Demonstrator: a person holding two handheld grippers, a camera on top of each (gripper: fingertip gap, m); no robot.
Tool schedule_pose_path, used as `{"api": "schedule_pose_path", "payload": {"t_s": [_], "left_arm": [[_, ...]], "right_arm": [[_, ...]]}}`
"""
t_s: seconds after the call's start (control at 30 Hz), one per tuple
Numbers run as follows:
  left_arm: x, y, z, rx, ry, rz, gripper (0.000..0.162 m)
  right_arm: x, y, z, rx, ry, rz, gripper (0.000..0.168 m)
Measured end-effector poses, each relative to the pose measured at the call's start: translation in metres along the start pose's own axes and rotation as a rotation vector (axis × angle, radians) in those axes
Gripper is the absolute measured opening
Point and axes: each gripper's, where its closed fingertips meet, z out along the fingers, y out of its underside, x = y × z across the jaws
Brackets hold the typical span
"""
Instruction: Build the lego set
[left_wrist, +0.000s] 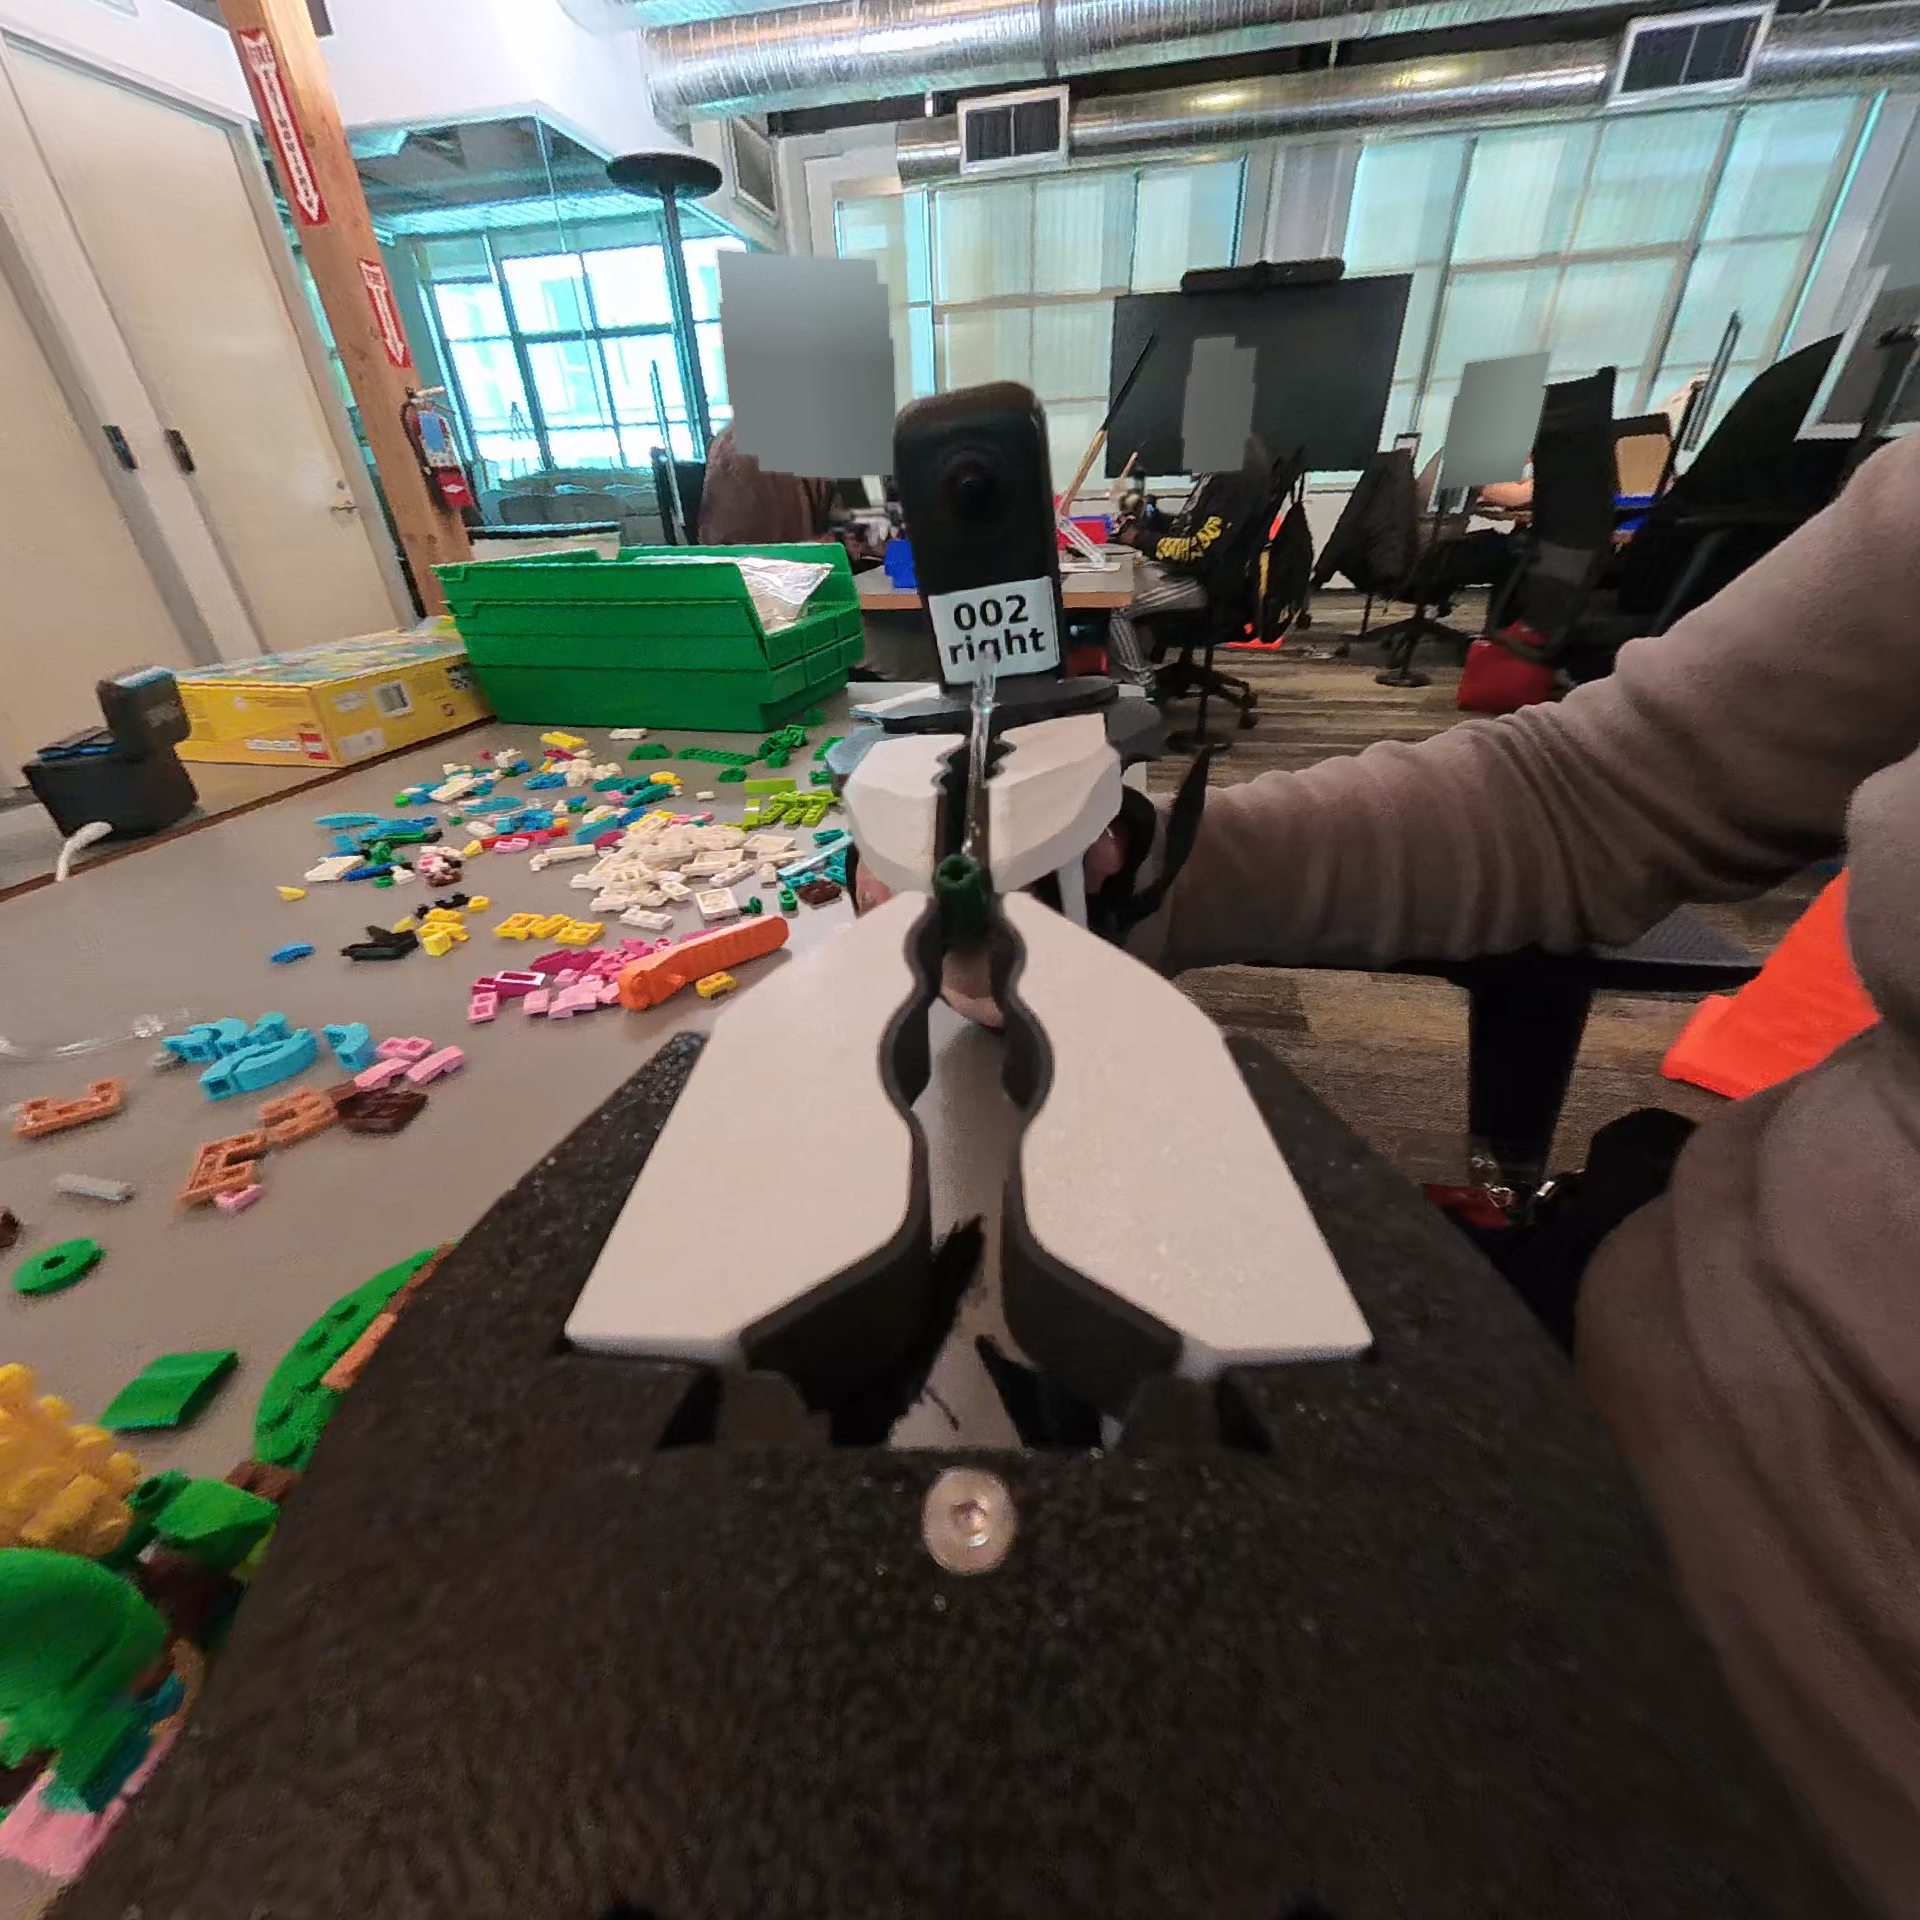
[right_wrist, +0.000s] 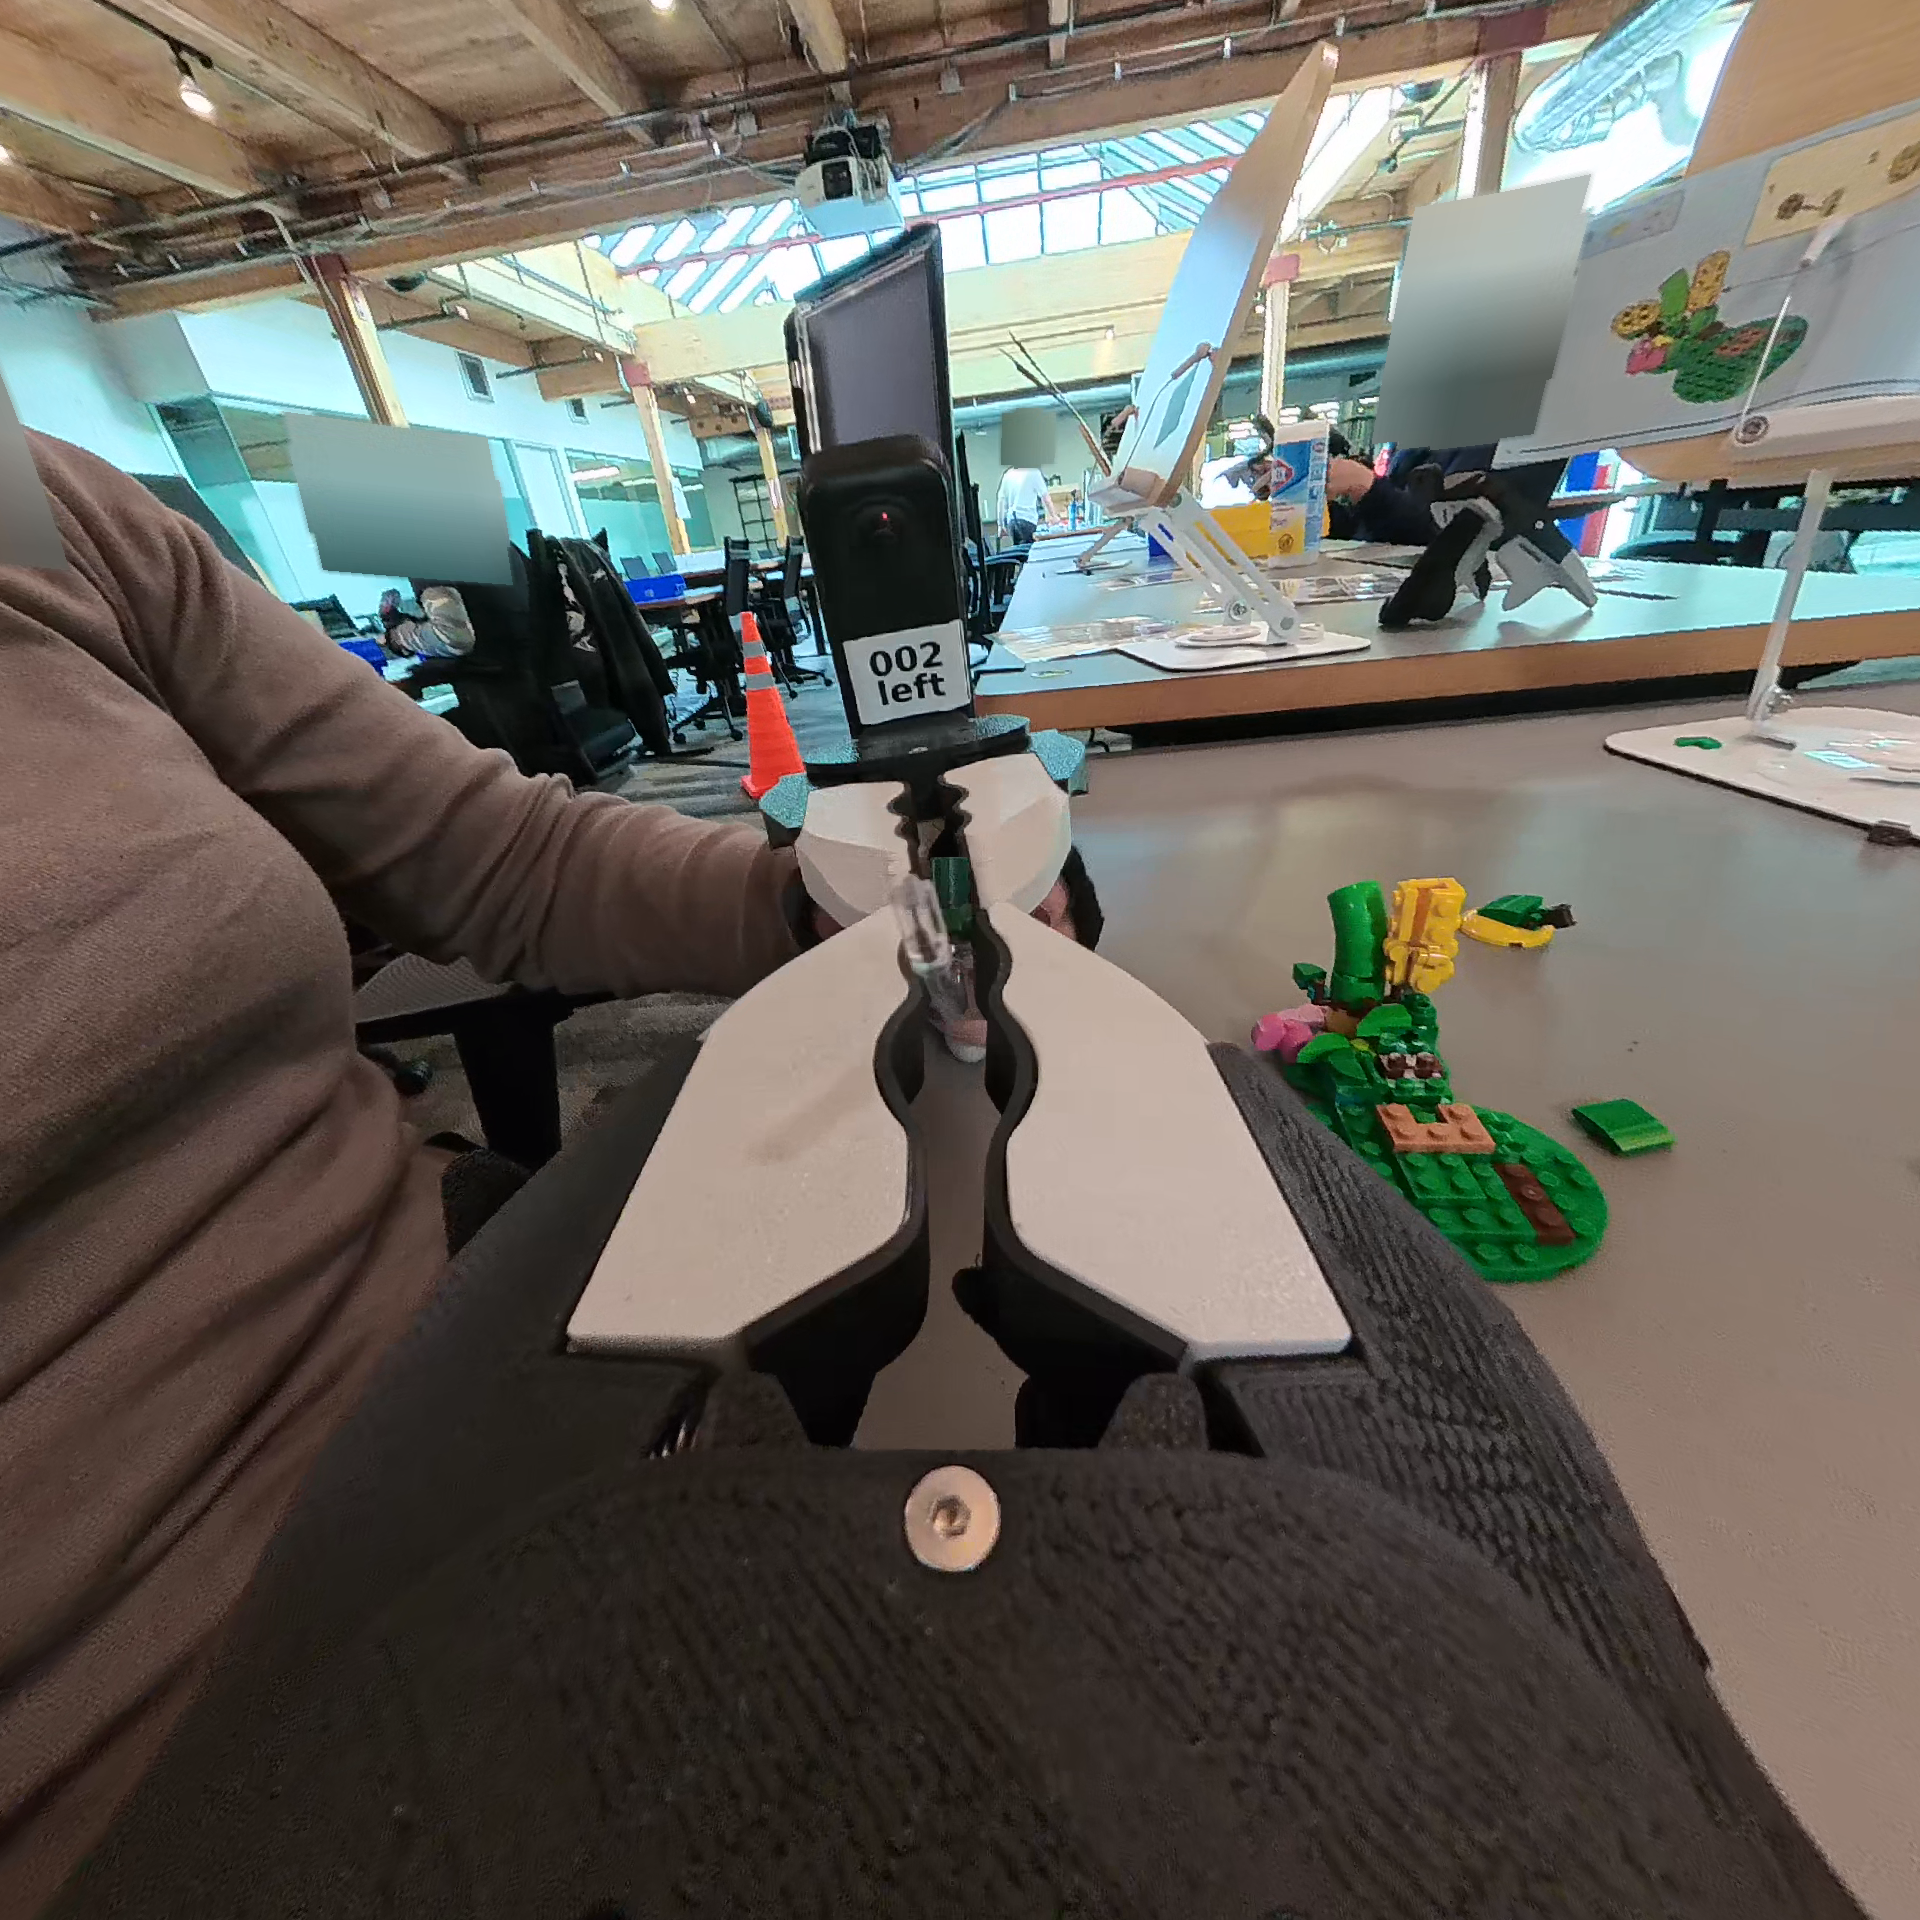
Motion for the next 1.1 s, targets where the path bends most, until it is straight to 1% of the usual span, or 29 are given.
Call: {"api": "schedule_pose_path", "payload": {"t_s": [0.1, 0.27, 0.37, 0.4, 0.47, 0.5, 0.57, 0.63, 0.7, 0.8, 0.93, 1.0, 1.1], "left_arm": [[0.000, -0.001, 0.000, 0.007, -0.016, 0.038, 0.007], [0.001, 0.001, -0.002, -0.020, 0.020, -0.004, 0.007], [-0.011, 0.012, -0.006, -0.136, -0.059, 0.079, 0.007], [-0.017, 0.015, -0.008, -0.183, -0.099, 0.114, 0.007], [-0.024, 0.021, -0.012, -0.261, -0.145, 0.173, 0.007], [-0.027, 0.024, -0.013, -0.297, -0.161, 0.191, 0.007], [-0.029, 0.032, -0.015, -0.360, -0.164, 0.204, 0.007], [-0.031, 0.040, -0.014, -0.394, -0.163, 0.210, 0.007], [-0.027, 0.049, -0.012, -0.423, -0.127, 0.199, 0.007], [-0.022, 0.058, -0.011, -0.462, -0.084, 0.170, 0.007], [-0.022, 0.062, -0.012, -0.485, -0.071, 0.173, 0.007], [-0.023, 0.061, -0.013, -0.479, -0.065, 0.160, 0.007], [-0.025, 0.060, -0.015, -0.473, -0.060, 0.140, 0.007]], "right_arm": [[-0.001, -0.002, 0.000, 0.015, -0.005, 0.007, 0.005], [-0.002, -0.001, 0.001, 0.007, -0.014, 0.001, 0.006], [0.001, -0.007, -0.009, 0.008, -0.011, 0.024, 0.021], [0.004, -0.013, -0.023, 0.005, 0.026, 0.022, 0.024], [0.022, -0.023, -0.045, -0.007, 0.145, -0.007, 0.025], [0.036, -0.024, -0.056, -0.044, 0.233, -0.019, 0.023], [0.061, -0.007, -0.079, -0.236, 0.394, -0.031, 0.021], [0.072, 0.020, -0.094, -0.452, 0.451, -0.023, 0.020], [0.076, 0.043, -0.098, -0.607, 0.439, -0.041, 0.016], [0.088, 0.071, -0.101, -0.810, 0.412, -0.013, 0.015], [0.104, 0.085, -0.097, -0.964, 0.327, -0.044, 0.015], [0.103, 0.089, -0.093, -1.007, 0.254, -0.006, 0.015], [0.107, 0.090, -0.086, -1.042, 0.201, 0.009, 0.014]]}}
